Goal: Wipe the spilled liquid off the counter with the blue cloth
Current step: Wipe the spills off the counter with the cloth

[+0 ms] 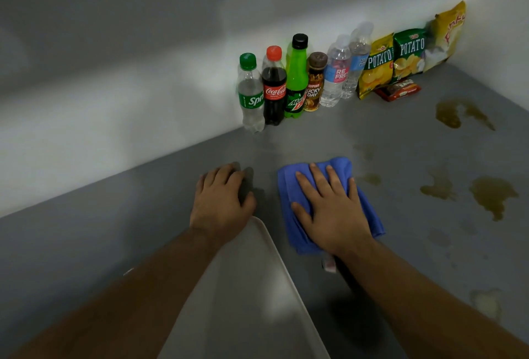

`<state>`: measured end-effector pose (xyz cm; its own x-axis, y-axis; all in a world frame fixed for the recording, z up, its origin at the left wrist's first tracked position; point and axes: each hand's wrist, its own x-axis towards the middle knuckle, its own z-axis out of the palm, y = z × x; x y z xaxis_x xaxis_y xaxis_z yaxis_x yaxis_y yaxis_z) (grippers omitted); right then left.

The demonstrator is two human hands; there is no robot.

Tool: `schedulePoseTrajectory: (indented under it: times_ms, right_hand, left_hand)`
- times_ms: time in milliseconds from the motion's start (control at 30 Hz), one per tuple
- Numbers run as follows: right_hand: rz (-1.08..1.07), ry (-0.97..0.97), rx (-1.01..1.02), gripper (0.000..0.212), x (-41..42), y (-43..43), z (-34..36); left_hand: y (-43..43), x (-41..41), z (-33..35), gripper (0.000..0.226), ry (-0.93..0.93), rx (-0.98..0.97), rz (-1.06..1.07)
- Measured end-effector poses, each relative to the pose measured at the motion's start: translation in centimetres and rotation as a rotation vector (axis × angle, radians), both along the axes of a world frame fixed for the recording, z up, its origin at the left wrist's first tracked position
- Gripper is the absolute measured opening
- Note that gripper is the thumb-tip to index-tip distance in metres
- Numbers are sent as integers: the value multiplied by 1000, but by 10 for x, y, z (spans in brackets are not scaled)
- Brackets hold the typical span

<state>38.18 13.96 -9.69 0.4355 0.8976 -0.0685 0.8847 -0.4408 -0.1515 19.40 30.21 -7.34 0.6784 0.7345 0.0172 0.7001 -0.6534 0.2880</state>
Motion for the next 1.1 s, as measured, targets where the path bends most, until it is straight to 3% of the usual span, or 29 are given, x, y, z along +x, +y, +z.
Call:
schedulePoseTrajectory:
  times_ms: [333,433,633,800,967,1100]
  right_hand:
    - [217,19,-27,66,-21,47,0]
    - [175,14,-8,66,-3,72,3]
    - [-102,7,6,67,-3,60,-4]
    - [11,8,-46,69,-29,46,-3]
    - [150,20,-30,64,-11,97,5]
    - [66,21,-57,62,12,128,5]
  left_hand:
    - [53,3,-17,61,6,14,-3]
    - [55,1,-20,61,-7,7,-3]
    - [57,1,-21,63,-4,5,-7]
    - [57,5,-24,59,-10,13,-2]
    - [57,5,-24,58,-21,9,-3]
    - [59,4,-27,58,1,21,-11]
